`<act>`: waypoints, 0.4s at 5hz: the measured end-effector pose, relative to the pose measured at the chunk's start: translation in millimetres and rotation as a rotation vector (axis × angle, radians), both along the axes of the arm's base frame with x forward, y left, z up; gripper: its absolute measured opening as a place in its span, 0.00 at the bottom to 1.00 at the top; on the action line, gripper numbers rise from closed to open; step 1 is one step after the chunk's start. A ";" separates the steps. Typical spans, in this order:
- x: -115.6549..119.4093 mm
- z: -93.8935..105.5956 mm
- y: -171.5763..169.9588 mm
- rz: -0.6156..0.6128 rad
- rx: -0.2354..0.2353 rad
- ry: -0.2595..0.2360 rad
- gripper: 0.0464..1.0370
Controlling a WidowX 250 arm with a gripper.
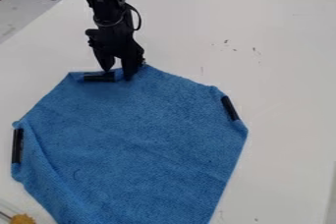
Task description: Fold the cloth from top left to bottom right
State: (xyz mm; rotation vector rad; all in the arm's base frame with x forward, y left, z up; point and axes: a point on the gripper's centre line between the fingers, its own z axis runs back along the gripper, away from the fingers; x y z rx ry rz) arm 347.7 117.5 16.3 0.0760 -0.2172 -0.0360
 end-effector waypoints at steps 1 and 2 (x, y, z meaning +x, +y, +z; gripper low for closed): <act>1.8 -4.2 -0.8 -0.004 -0.011 -0.002 0.37; 2.5 -4.7 1.5 0.001 -0.015 -0.007 0.14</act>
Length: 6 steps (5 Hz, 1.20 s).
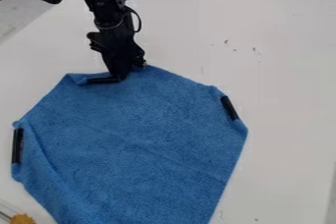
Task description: Fold the cloth from top left to bottom right
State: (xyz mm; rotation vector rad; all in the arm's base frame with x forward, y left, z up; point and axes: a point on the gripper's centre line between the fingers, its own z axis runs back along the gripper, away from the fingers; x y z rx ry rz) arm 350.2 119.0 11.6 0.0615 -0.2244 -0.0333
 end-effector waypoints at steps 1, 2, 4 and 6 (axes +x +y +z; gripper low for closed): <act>-0.2 0.2 0.5 -0.002 0.000 0.002 0.02; -1.9 0.9 2.8 0.000 0.011 0.022 0.01; 0.7 59.4 -4.1 -0.013 0.159 -0.039 0.01; -59.6 81.3 -39.3 0.131 0.152 -0.038 0.01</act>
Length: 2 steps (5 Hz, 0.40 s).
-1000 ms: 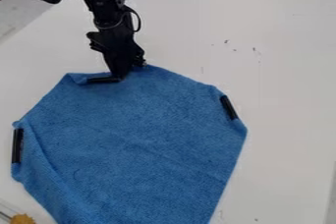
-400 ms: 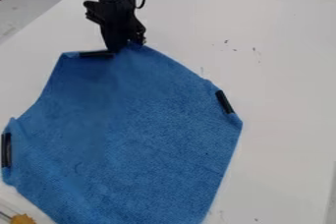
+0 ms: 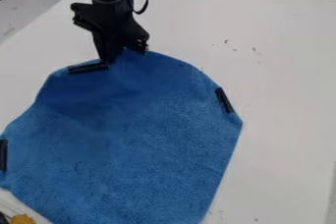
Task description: Fold the cloth from top left to bottom right
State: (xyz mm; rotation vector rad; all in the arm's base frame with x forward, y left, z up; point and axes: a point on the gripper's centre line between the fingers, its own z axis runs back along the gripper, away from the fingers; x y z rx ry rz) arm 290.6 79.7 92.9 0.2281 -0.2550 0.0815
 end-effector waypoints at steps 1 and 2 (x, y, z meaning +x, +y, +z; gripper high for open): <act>-38.6 -13.4 -21.3 0.095 -0.091 0.031 0.01; -67.1 -24.4 -40.5 0.171 -0.177 0.043 0.01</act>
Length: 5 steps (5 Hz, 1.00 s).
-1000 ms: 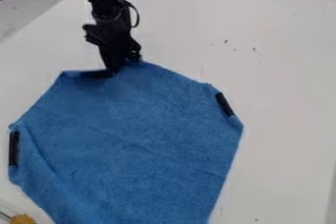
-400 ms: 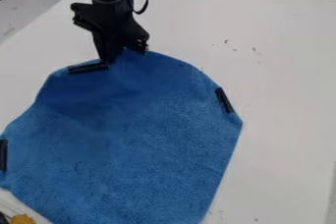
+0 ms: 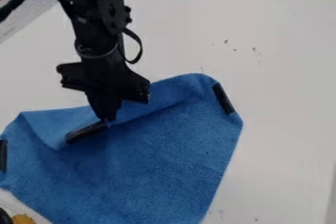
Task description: Fold the cloth from top left to bottom right
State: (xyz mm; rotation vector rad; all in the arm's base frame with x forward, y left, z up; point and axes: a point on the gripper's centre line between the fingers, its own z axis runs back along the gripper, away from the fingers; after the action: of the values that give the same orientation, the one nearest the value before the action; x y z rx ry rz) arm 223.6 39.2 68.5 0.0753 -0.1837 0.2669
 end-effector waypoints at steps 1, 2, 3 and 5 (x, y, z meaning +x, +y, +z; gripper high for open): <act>-15.1 -19.4 -11.7 0.035 -0.031 -0.001 0.01; -17.5 -34.3 -17.4 0.046 -0.069 -0.001 0.02; -20.0 -41.9 -24.2 0.043 -0.110 -0.004 0.16; -30.7 -38.2 -26.4 0.065 -0.123 0.008 0.74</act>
State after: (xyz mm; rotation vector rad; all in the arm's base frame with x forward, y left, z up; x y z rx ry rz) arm 192.9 12.8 30.3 -0.0392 -0.1565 0.3418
